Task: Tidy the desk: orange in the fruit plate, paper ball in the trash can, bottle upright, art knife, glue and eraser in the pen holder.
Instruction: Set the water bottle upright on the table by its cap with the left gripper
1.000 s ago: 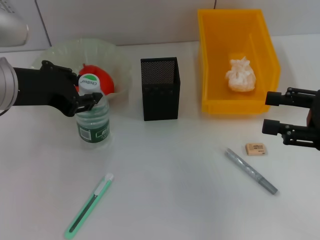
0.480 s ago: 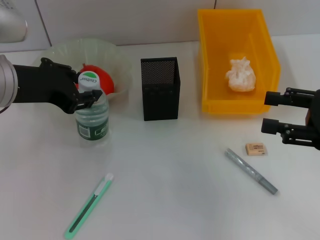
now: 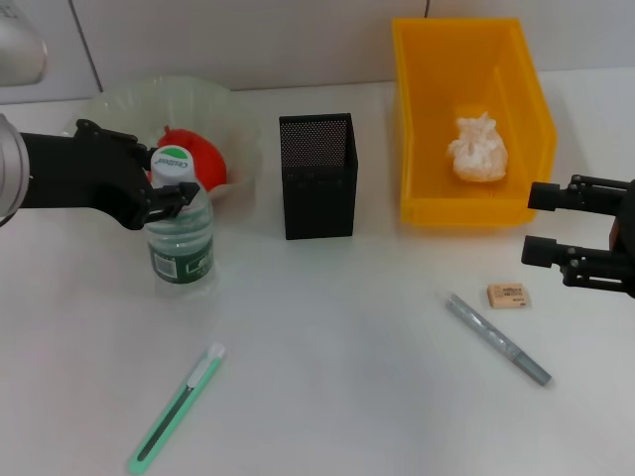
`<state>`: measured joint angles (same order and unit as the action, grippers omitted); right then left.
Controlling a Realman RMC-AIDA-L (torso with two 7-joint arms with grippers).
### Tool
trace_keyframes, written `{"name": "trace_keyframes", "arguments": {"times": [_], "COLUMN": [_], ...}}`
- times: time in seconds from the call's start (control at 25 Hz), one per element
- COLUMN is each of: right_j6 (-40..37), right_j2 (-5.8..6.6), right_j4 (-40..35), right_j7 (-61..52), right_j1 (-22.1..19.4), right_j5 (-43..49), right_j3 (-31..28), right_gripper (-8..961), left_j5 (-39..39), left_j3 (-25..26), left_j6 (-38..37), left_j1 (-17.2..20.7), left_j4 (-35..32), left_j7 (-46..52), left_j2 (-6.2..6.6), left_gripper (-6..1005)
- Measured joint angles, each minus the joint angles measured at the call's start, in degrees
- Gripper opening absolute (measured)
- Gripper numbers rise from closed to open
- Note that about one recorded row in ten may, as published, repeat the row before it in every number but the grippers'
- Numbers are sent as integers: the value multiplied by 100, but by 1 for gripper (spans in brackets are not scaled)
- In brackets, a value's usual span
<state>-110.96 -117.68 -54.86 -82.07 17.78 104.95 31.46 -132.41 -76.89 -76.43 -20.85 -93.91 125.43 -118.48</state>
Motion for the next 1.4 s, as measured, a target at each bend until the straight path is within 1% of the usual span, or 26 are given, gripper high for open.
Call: {"name": "trace_keyframes", "arguments": {"times": [0.28,1.4], "right_j6": [0,4], "right_j2": [0,-24], "right_j4": [-4,-25], "right_j7": [-1,2], "right_j1": [23,45], "right_j5": [0,-1], "right_j3": [24,45], "right_gripper": [645,642], "left_j5": [5,4], "left_j3": [83,238], "left_j6": [-20,-148], "left_j1": [112,166], "left_j4": [-150,-102], "left_j7": [29,106], "left_j2": [0,9], "left_gripper": [439,440]}}
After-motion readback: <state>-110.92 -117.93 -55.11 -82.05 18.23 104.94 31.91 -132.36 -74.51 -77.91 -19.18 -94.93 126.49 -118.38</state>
